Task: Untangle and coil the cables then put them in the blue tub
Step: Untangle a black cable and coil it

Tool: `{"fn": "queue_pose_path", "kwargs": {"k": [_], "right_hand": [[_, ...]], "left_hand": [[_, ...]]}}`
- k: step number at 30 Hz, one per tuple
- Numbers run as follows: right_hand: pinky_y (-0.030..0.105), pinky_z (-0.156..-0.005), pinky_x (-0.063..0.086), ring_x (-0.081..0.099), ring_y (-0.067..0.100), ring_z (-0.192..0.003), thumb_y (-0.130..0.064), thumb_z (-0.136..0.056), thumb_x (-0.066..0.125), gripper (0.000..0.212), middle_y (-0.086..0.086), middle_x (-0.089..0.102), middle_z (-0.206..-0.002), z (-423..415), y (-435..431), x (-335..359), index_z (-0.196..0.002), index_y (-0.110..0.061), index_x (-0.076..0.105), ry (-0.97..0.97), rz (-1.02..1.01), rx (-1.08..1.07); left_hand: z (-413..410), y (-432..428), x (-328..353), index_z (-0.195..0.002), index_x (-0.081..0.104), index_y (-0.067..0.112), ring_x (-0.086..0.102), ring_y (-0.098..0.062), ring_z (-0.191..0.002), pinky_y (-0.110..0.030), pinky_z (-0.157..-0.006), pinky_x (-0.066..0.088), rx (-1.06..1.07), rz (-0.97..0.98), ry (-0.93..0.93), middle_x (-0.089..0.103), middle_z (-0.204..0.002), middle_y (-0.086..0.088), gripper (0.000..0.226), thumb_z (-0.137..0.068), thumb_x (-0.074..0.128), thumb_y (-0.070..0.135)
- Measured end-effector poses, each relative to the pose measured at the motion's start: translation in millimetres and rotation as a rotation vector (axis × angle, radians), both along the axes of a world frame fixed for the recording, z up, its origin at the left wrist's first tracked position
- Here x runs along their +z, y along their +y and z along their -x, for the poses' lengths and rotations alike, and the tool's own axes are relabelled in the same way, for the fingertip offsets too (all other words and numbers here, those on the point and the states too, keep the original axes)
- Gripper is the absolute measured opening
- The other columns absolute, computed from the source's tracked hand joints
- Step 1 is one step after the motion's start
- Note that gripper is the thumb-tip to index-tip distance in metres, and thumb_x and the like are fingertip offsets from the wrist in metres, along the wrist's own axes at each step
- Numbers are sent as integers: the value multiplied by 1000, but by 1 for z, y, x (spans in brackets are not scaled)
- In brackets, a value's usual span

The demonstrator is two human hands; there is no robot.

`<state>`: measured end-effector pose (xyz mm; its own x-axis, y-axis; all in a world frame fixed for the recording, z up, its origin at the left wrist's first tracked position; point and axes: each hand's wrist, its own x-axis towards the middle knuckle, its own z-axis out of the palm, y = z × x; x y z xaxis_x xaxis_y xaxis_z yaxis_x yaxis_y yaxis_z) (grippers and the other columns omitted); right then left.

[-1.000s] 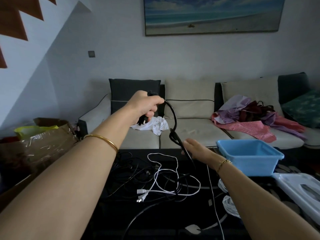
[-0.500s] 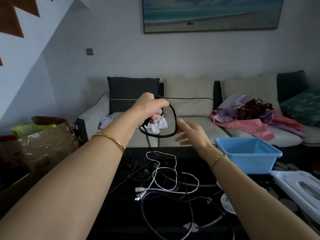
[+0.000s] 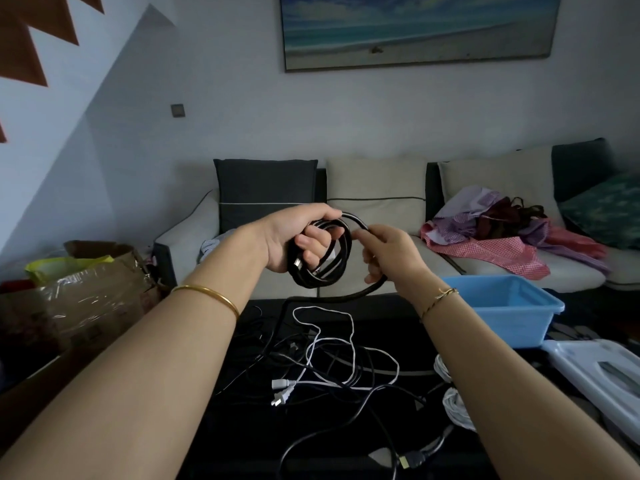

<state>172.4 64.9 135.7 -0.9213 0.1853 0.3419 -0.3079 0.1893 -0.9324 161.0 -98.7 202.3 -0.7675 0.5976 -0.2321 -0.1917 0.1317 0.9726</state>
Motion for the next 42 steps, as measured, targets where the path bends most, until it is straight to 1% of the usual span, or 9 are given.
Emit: {"fn": "queue_pose_path", "kwargs": {"k": [6, 9, 13, 19, 22, 25, 32, 36, 42], "right_hand": [[29, -41, 45, 36, 13, -38, -15, -101, 42, 19, 7, 42, -58, 4, -8, -18, -95, -3, 56, -28, 85, 90], [25, -40, 44, 35, 8, -36, 0, -99, 35, 24, 1, 44, -53, 3, -18, -24, -109, -4, 56, -43, 342, 243], [23, -42, 45, 28, 3, -33, -1, -100, 36, 15, 4, 40, -62, -5, -28, -30, -95, -9, 47, -83, 679, 427], [31, -49, 52, 40, 10, -39, -1, -97, 44, 8, 9, 48, -66, -27, -39, -42, -101, -8, 40, -175, 345, 474], [32, -49, 53, 52, 15, -40, -5, -97, 44, 7, 11, 54, -65, -40, -41, -33, -102, -7, 40, -250, 38, 441], [27, -44, 50, 55, 18, -38, -7, -97, 42, 14, 17, 53, -62, -49, -42, -17, -84, -6, 43, -295, -155, 433], [21, -41, 48, 53, 16, -33, 0, -94, 40, 13, 10, 57, -48, -57, -35, 7, -89, 6, 50, -383, -355, 349], [19, -40, 47, 55, 16, -33, 1, -94, 41, 13, 6, 58, -42, -60, -31, 21, -92, 8, 51, -361, -427, 286], [20, -44, 48, 53, 13, -37, 1, -89, 52, 17, 11, 61, -56, -64, -22, 40, -94, 15, 59, -323, -486, 220]], "left_hand": [[-4, 5, -3, -70, 53, 11, 29, -5, -25, -14, -30, 29, -75, -275, -261, 30, -36, 11, 16, -78, 55, 25], [-3, 13, -5, -69, 54, 7, 31, -4, -25, -14, -31, 31, -33, -455, -326, 32, -36, 11, 23, -86, 52, 23], [2, 21, -3, -71, 50, 7, 33, -3, -26, -12, -34, 33, 115, -758, -365, 33, -36, 11, 27, -94, 46, 21], [17, 24, 9, -68, 40, 15, 34, -6, -31, -13, -40, 37, 362, -956, -189, 34, -41, 9, 28, -95, 46, 15], [20, 24, 7, -66, 37, 17, 33, -7, -33, -17, -43, 38, 457, -854, -60, 34, -44, 7, 32, -95, 48, 16], [16, 29, 0, -67, 35, 16, 34, -8, -34, -17, -44, 38, 487, -799, 13, 35, -45, 6, 33, -96, 49, 17], [15, 45, -11, -66, 34, 15, 35, -10, -35, -22, -44, 37, 538, -605, 273, 35, -46, 4, 33, -97, 45, 12], [15, 48, -16, -63, 36, 13, 40, -11, -36, -26, -46, 41, 537, -366, 581, 36, -50, 1, 32, -94, 43, 10], [13, 44, -22, -72, 45, 3, 43, -14, -34, -25, -46, 42, 509, 6, 919, 44, -50, -10, 22, -92, 45, 13]]}}
